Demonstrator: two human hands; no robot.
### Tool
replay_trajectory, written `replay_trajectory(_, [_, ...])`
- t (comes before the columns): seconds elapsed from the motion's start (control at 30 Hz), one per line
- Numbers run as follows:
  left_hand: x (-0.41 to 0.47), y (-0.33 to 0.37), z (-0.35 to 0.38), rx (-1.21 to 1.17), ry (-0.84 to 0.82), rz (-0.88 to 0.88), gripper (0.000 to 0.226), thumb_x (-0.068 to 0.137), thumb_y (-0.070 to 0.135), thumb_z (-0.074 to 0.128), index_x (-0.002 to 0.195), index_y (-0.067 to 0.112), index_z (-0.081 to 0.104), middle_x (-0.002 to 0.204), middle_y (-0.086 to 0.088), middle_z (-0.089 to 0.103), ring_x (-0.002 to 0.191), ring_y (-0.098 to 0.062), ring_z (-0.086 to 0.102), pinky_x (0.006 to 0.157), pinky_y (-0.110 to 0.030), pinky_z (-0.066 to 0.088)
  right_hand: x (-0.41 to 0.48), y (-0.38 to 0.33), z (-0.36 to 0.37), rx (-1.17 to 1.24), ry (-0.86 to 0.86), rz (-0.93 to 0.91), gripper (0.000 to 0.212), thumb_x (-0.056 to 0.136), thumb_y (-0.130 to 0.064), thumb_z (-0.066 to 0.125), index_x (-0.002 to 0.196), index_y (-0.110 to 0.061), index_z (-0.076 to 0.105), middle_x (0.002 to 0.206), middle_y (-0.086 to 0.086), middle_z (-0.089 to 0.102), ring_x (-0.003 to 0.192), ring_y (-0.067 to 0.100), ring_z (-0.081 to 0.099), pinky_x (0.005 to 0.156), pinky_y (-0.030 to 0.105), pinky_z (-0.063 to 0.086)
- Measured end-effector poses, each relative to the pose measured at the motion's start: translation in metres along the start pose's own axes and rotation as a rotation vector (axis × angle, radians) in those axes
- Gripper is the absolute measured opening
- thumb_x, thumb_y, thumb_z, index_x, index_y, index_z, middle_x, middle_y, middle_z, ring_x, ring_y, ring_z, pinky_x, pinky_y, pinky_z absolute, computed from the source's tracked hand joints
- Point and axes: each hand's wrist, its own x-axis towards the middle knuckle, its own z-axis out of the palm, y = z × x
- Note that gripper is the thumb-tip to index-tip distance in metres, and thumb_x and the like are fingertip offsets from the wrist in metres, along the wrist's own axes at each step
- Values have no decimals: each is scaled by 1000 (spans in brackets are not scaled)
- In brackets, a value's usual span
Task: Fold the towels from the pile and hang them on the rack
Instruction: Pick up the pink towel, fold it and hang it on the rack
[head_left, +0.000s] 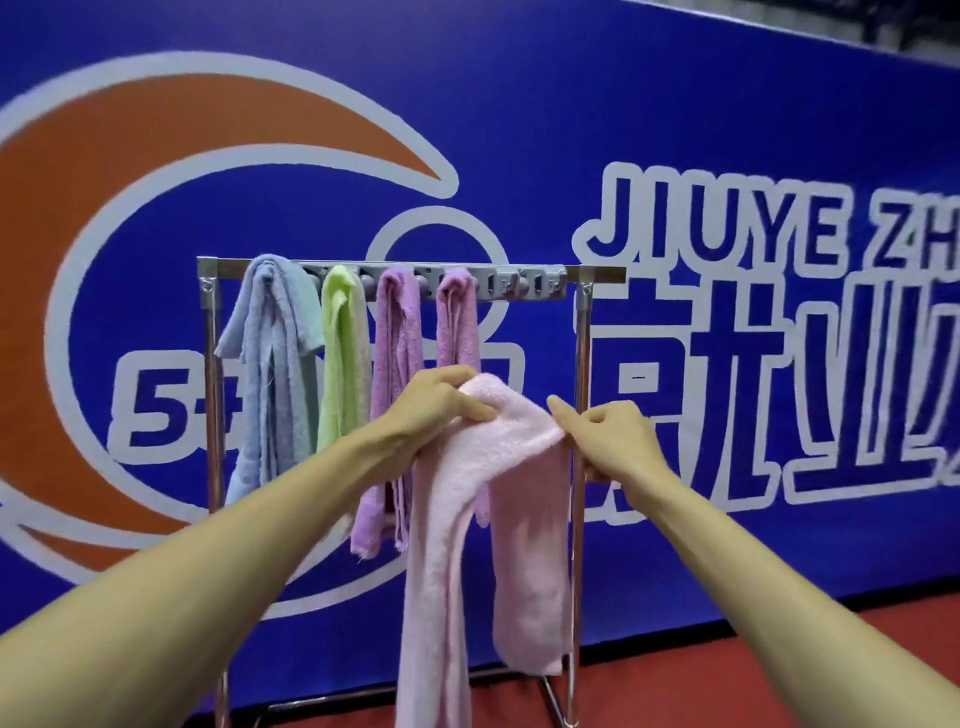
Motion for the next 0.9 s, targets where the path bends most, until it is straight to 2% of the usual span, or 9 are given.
replay_trajectory(0.1, [7, 13, -6, 156, -164, 43, 14, 80, 0, 65, 94, 2, 66, 82, -7, 69, 72, -18, 66, 63, -28, 53, 6, 2, -3, -29, 79, -157, 47, 89, -47, 58, 66, -6, 57, 59, 4, 55, 50, 12, 50, 55, 26, 48])
replay_trajectory(0.2, [10, 26, -10, 297, -287, 59, 11, 83, 6, 69, 94, 2, 67, 85, -9, 71, 74, -19, 68, 64, -29, 56, 8, -6, 2, 299, -243, -134, 37, 95, -41, 52, 103, -7, 65, 84, 3, 66, 64, 16, 61, 64, 20, 52])
replay_trajectory(0.27, [11, 32, -13, 378, -327, 67, 18, 82, 11, 73, 96, 4, 66, 90, -13, 70, 76, -20, 68, 66, -30, 57, 9, -7, 8, 486, -471, -81, 47, 96, -43, 49, 115, -1, 61, 94, 16, 62, 78, 36, 55, 79, 35, 52])
replay_trajectory(0.37, [13, 34, -17, 397, -317, 67, 35, 76, 8, 78, 103, 13, 57, 92, -18, 65, 77, -25, 64, 73, -42, 54, 6, -5, 13, 608, -592, -34, 55, 91, -48, 55, 122, -3, 60, 123, 33, 56, 98, 38, 52, 91, 48, 40])
replay_trajectory(0.47, [13, 38, -22, 411, -347, 52, 48, 74, 6, 79, 111, 12, 50, 94, -17, 65, 80, -27, 64, 78, -48, 54, 4, -5, 16, 571, -676, -63, 53, 86, -49, 60, 121, -8, 64, 120, 24, 62, 100, 38, 55, 90, 47, 41])
replay_trajectory(0.57, [12, 41, -25, 428, -370, 49, 50, 72, 8, 80, 111, 12, 50, 92, -14, 64, 78, -25, 65, 71, -41, 55, 5, -6, 10, 534, -751, -68, 37, 87, -41, 57, 104, -12, 71, 100, 11, 70, 89, 20, 67, 78, 33, 52])
replay_trajectory(0.73, [12, 37, -25, 411, -378, 48, 52, 62, 20, 83, 104, 13, 53, 87, -14, 68, 75, -24, 68, 64, -33, 57, 15, -14, -6, 406, -721, -170, 33, 84, -37, 60, 94, -8, 72, 84, 10, 71, 71, 19, 66, 60, 27, 54])
replay_trajectory(0.83, [13, 26, -23, 196, -397, 18, 48, 66, 25, 80, 105, 8, 56, 83, -13, 70, 68, -20, 67, 56, -25, 54, 29, -21, -15, 446, -640, -226, 44, 88, -37, 56, 102, 3, 68, 88, 17, 67, 74, 22, 61, 63, 29, 51])
replay_trajectory(0.9, [15, 12, -19, 25, -444, -3, 44, 72, 32, 79, 103, 8, 58, 82, -4, 67, 66, -13, 60, 57, -22, 47, 35, -26, -20, 482, -604, -247, 37, 95, -30, 51, 95, 3, 68, 80, 10, 68, 68, 16, 62, 60, 25, 51])
